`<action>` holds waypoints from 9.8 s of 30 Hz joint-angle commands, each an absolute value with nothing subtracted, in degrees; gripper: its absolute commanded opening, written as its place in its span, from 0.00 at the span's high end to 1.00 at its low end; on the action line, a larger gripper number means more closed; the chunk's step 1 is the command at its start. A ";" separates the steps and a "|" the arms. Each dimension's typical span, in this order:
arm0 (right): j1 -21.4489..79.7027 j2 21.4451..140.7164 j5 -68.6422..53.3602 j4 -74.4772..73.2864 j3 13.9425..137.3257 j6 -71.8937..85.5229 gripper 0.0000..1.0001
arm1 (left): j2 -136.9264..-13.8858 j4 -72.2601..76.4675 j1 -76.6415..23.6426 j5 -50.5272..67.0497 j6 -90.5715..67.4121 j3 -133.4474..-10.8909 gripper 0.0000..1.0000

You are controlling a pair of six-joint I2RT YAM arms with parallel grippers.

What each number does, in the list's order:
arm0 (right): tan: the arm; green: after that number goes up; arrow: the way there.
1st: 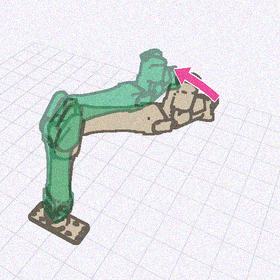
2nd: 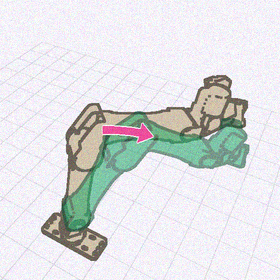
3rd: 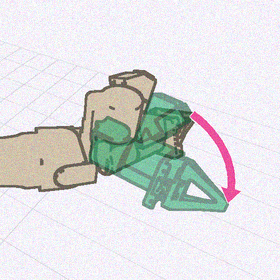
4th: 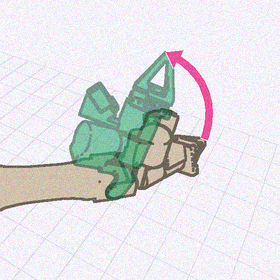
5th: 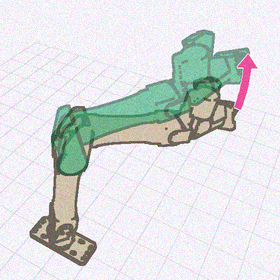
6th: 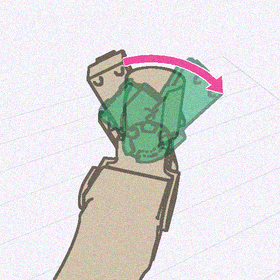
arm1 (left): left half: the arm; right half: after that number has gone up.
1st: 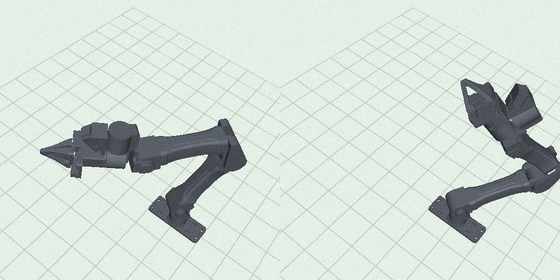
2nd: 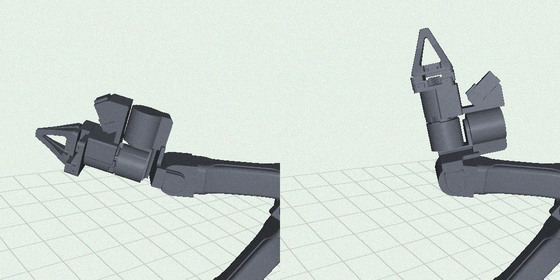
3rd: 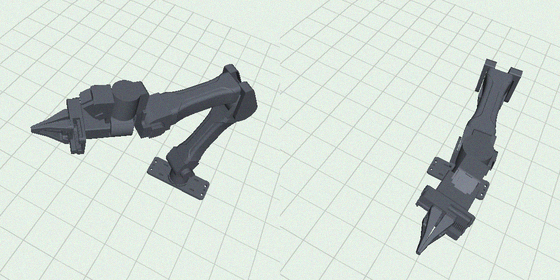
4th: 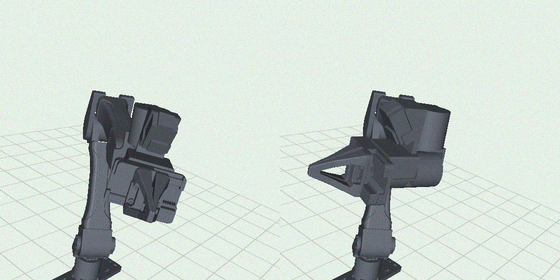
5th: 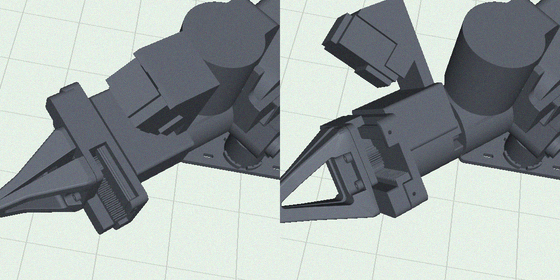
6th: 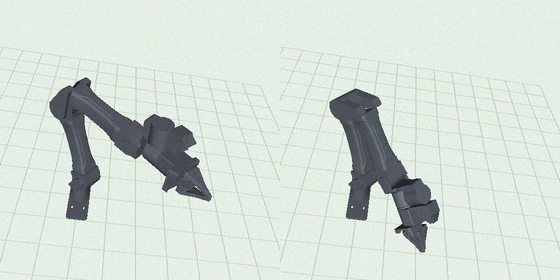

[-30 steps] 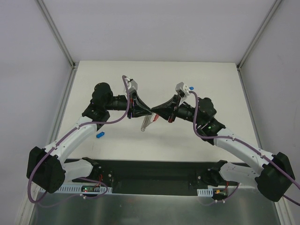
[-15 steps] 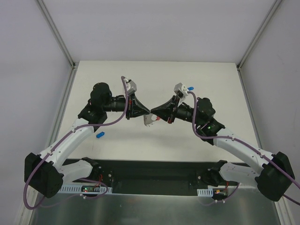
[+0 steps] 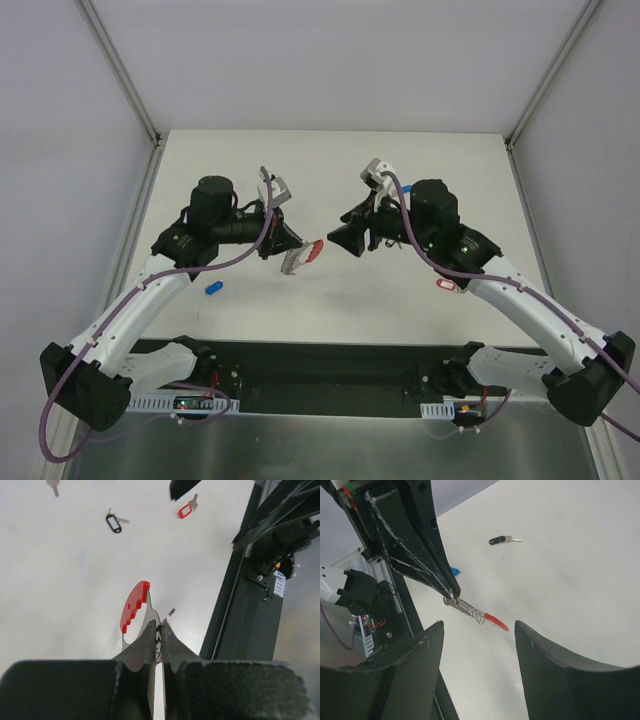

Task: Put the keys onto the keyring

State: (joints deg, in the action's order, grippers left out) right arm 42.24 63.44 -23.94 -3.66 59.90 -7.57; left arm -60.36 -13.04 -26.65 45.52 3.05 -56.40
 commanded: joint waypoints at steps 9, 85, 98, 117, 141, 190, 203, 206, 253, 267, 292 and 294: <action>49.13 76.37 -21.71 -28.12 78.13 -16.96 0.48 | -60.56 -24.78 -32.17 34.45 9.75 -59.77 1.00; 50.27 64.60 -24.43 26.01 47.82 -6.07 0.98 | -37.46 7.89 -32.52 23.21 -13.34 -36.40 0.35; 48.96 58.98 -26.28 33.66 42.89 -2.73 0.99 | -38.40 30.93 -27.78 33.21 -22.67 -30.14 0.42; 45.26 59.76 -31.90 42.54 40.43 4.31 0.99 | -50.09 41.65 -25.58 53.88 -25.22 -34.63 0.64; 45.09 62.58 -33.66 46.14 40.96 7.12 0.98 | -53.26 46.84 -25.66 56.25 -27.25 -34.98 0.79; 42.28 55.38 -18.03 9.24 47.10 -3.60 0.00 | -50.36 -11.07 -25.66 44.39 4.57 -48.69 1.00; 42.10 55.19 -11.69 -3.07 49.92 -6.42 0.04 | -55.54 -20.38 -30.50 34.11 8.79 -50.71 1.00; 42.10 54.93 -11.95 -3.25 50.10 -6.94 0.04 | -55.63 -20.57 -31.46 33.40 9.40 -50.45 1.00; 11.08 84.45 -11.25 -15.47 59.50 5.36 0.02 | -45.44 -21.71 -33.05 31.29 17.49 -46.49 1.00; 14.32 100.28 -14.06 -8.53 60.56 7.38 0.03 | -47.11 -21.71 -33.05 32.25 17.31 -46.67 1.00; 24.44 95.63 -7.91 -12.65 64.95 -7.45 0.12 | -47.29 -21.62 -33.05 32.26 17.31 -46.58 1.00; 21.89 94.93 -8.78 -14.14 64.51 -12.27 0.19 | -47.29 -21.62 -33.05 32.34 17.31 -46.58 1.00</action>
